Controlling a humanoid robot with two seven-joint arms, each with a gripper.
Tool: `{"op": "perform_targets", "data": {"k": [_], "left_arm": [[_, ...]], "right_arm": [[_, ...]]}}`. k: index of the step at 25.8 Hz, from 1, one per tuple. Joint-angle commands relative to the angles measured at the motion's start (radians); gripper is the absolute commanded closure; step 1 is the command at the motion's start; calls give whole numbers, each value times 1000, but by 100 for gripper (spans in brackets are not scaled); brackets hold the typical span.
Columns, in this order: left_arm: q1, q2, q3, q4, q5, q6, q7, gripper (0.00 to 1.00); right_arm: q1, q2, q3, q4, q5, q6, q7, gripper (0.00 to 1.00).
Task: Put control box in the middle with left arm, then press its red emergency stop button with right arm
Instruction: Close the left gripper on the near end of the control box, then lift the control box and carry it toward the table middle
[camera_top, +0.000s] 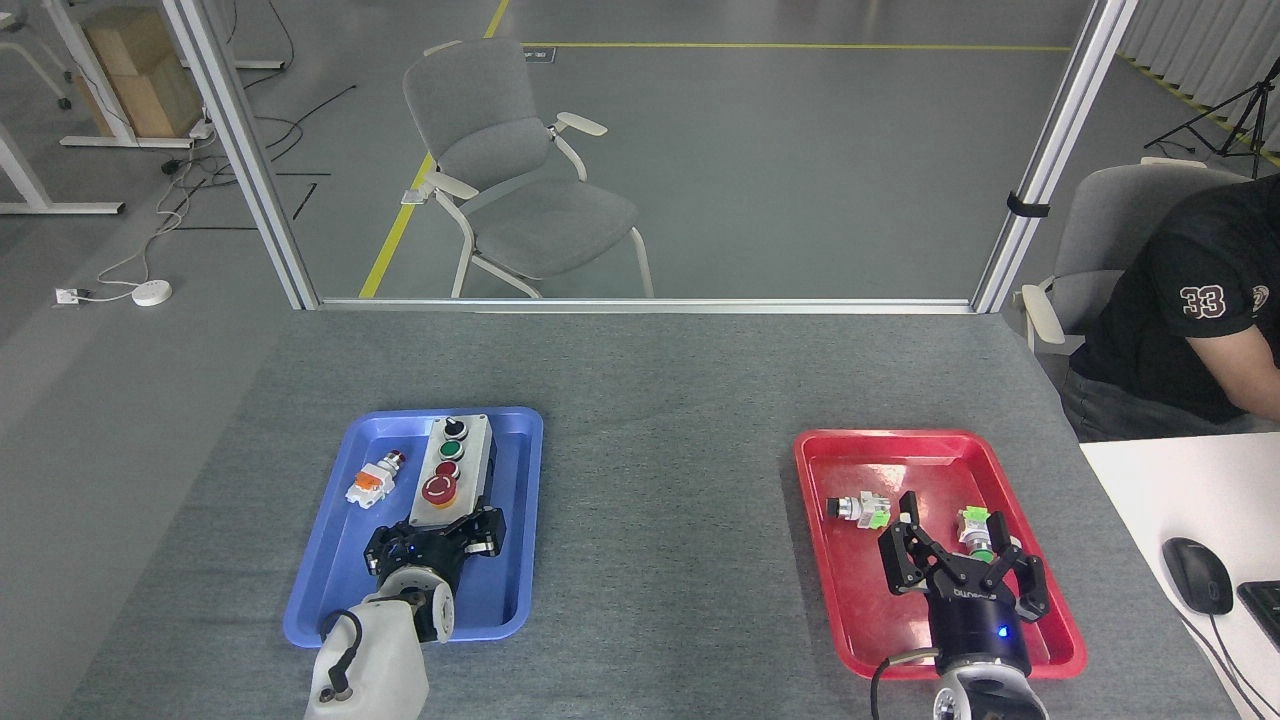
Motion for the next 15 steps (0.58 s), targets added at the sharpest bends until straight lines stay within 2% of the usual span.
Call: {"op": "perform_targets", "data": {"k": [1,4,10,12,15], "left_arm": [[2,1,0,-7,5,-38,2,100],[9,8,0,-94,5,-43,5,100],[154,31,0,-476,65,-83,-10,100],[184,27,-3,-523,68,-101,-10,100],[190,24,-6,-523,70,-107,-10,100]], "right_arm": [[0,-1,0,0,0,0,-1,0],[0,-1,0,0,0,0,-1,0],[0,-1,0,1,-2,1,-1,0],[0,-1,0,1,-2,1,-1,0],[0,-1,0,1,-2,1,-1,0]]}}
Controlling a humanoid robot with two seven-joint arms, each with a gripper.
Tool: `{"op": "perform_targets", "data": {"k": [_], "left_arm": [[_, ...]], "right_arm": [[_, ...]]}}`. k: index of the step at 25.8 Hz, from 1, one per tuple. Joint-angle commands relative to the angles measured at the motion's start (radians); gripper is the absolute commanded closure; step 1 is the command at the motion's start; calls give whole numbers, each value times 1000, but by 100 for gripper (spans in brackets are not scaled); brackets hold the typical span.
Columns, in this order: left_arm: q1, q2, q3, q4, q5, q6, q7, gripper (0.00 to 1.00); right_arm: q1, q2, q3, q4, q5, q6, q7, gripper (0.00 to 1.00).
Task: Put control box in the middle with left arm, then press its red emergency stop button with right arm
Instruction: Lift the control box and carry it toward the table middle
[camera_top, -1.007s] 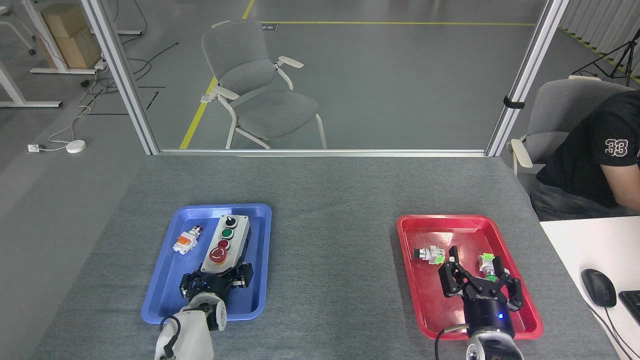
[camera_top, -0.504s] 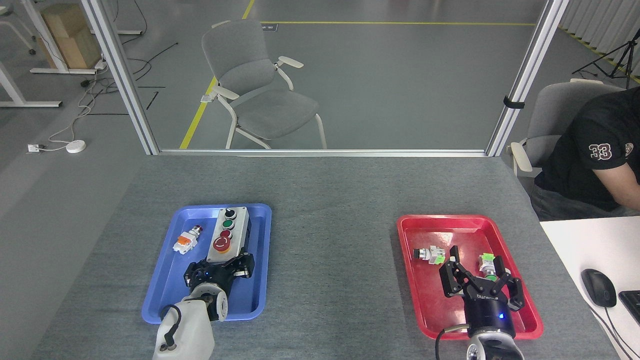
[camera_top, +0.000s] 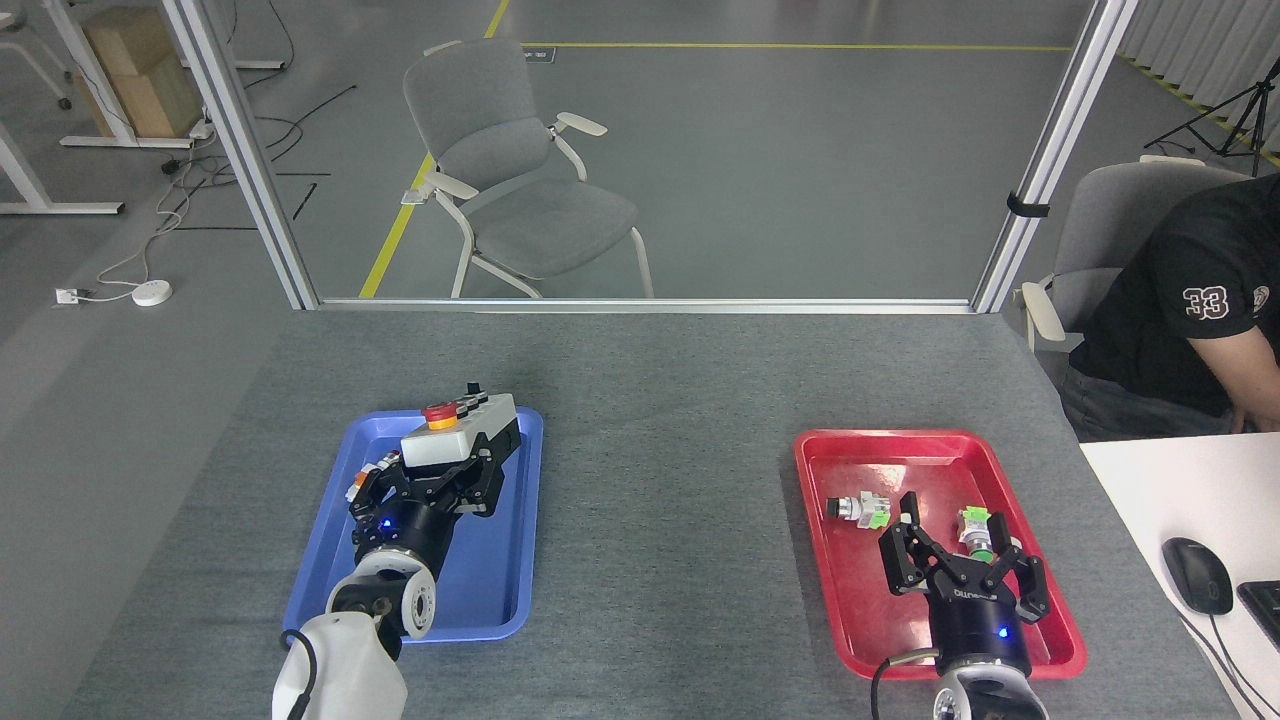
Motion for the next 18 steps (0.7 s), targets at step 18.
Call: {"op": "perform_targets", "data": {"k": [18], "left_arm": [[40,-145,-317,-57,-39,-82,2,100]], "right_arm": [[0,-2,0,20,0,-1,0,0]]}}
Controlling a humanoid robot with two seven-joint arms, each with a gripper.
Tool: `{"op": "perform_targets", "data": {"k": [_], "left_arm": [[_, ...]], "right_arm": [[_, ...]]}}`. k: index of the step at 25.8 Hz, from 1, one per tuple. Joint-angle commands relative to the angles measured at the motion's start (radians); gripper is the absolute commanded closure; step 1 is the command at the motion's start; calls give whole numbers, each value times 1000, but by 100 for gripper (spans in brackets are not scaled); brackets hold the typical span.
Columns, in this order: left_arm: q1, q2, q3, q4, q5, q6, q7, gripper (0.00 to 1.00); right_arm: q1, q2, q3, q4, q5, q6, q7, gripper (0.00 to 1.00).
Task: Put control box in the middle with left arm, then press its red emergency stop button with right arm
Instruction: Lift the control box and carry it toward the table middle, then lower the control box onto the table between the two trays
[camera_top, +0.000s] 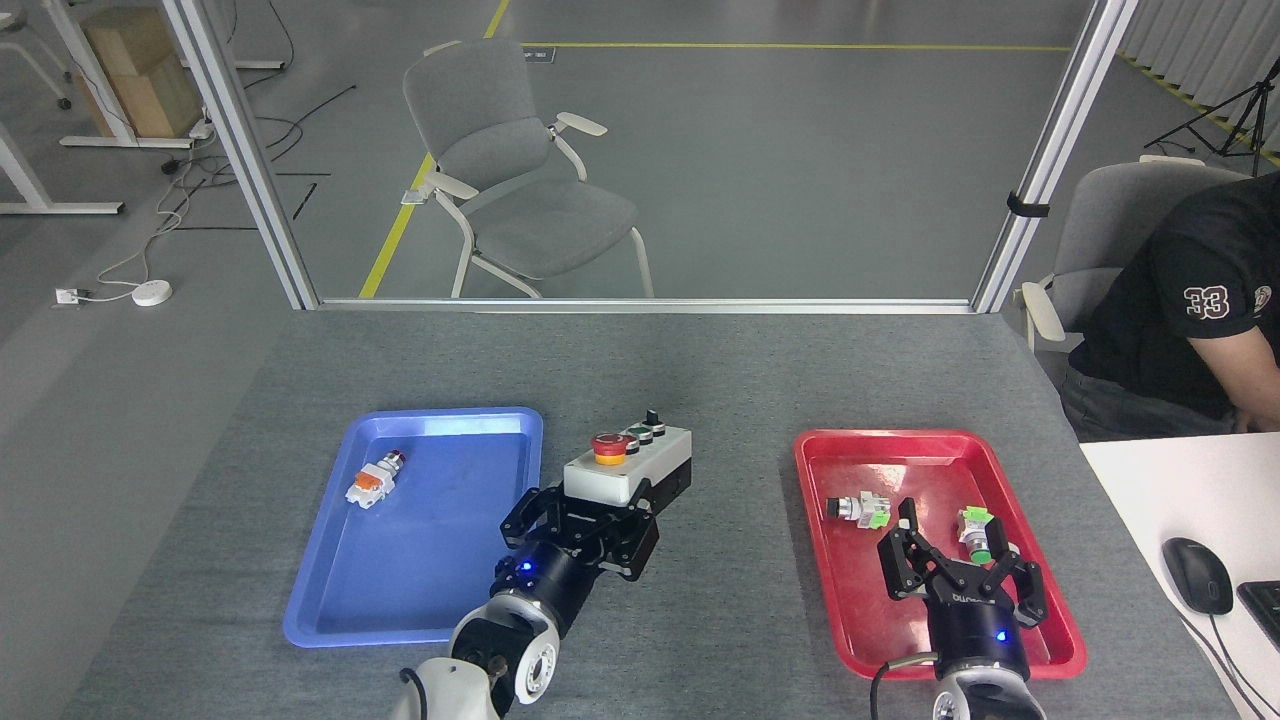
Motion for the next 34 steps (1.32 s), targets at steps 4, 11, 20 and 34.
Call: {"op": "perform_targets", "data": {"k": [4,11,20,34], "left_arm": [[-111,-39,-184,122,-29,93,7,100],[-205,-40,-325,355,-29,153,12,100],[-241,-39,-329,454,-15,162,25,100],[-159,-6,-330,440,-26,147,16,22]], "right_arm": [[0,1,0,2,0,0,3,0],[0,1,0,2,0,0,3,0],[-2,1,0,2,0,0,3,0],[-2,1,0,2,0,0,2,0]]}}
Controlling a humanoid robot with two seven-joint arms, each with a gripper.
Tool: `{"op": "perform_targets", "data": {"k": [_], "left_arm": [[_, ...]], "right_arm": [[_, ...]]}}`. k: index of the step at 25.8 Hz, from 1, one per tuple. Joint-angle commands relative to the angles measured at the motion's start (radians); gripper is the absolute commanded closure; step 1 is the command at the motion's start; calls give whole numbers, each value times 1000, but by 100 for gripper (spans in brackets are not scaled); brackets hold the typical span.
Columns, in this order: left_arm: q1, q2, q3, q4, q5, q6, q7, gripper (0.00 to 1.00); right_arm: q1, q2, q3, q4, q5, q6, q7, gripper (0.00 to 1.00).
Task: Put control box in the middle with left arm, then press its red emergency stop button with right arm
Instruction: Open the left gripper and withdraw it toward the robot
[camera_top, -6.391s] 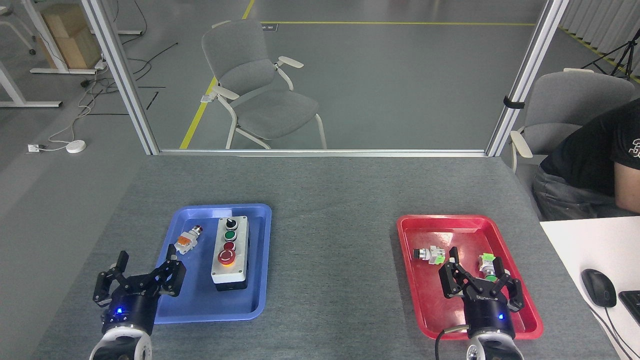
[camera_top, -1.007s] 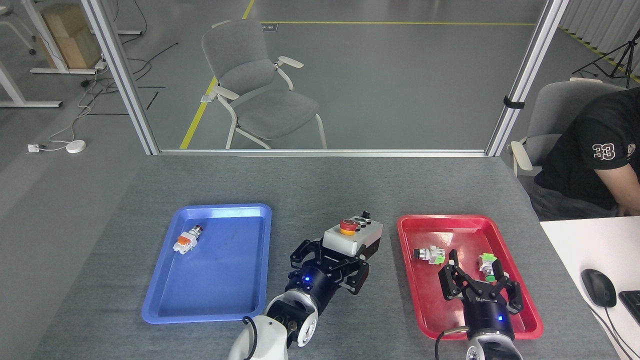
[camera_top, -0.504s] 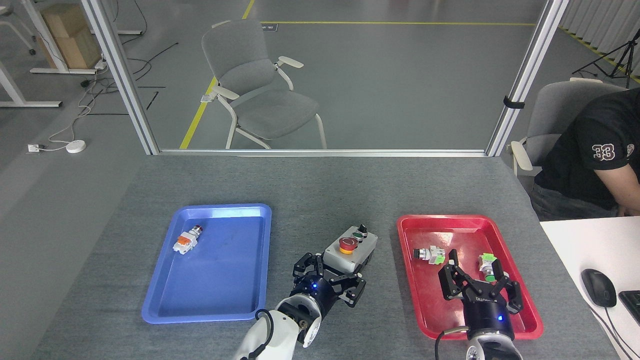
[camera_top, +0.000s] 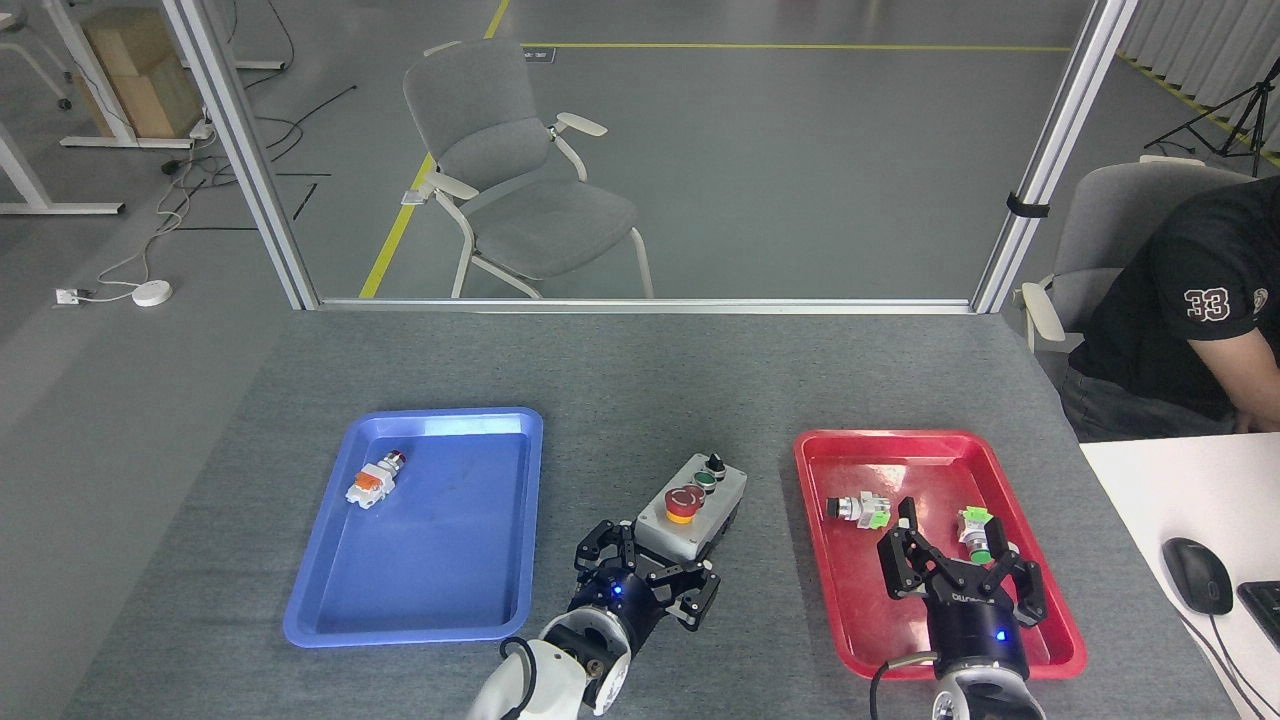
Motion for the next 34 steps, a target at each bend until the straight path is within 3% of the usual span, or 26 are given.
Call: {"op": "perform_targets", "data": {"k": [1,5,11,15,20,22,24,27,29,31,34], "left_arm": [[43,11,-1,-1,0,-7,-5,22],[77,13,-1,-1,0,-8,-5,22],[78,13,1,-6,0,-8,7,3],[92,20,1,-70,8,-10,7,2],[195,120,7,-257,14,-46,-4,2],[239,169,7,-340,15,-54,-4,2],[287,226,11,-407,17,-65,-4,2],[362,320,31,-503,18,-82,7,1],[414,367,84,-562,18,-99,8,1],[468,390,171,-619,18,-143,8,1],[523,390,363,-687,20,-237,8,1]], "right_arm": [[0,0,0,2,0,-1,-3,0],[-8,0,0,3,0,-1,-3,0],[-8,0,0,3,1,-1,-3,0],[-9,0,0,3,1,0,-4,0],[-17,0,0,17,-8,0,-12,2],[-28,-2,0,18,-46,2,-12,4],[-34,-5,0,17,-104,-6,-12,23],[-54,-43,0,18,-173,-12,-10,43],[-55,-54,3,17,-192,-20,-10,64],[-55,-55,9,18,-190,-47,-9,96],[-55,-55,18,18,-187,-58,-7,100]]}}
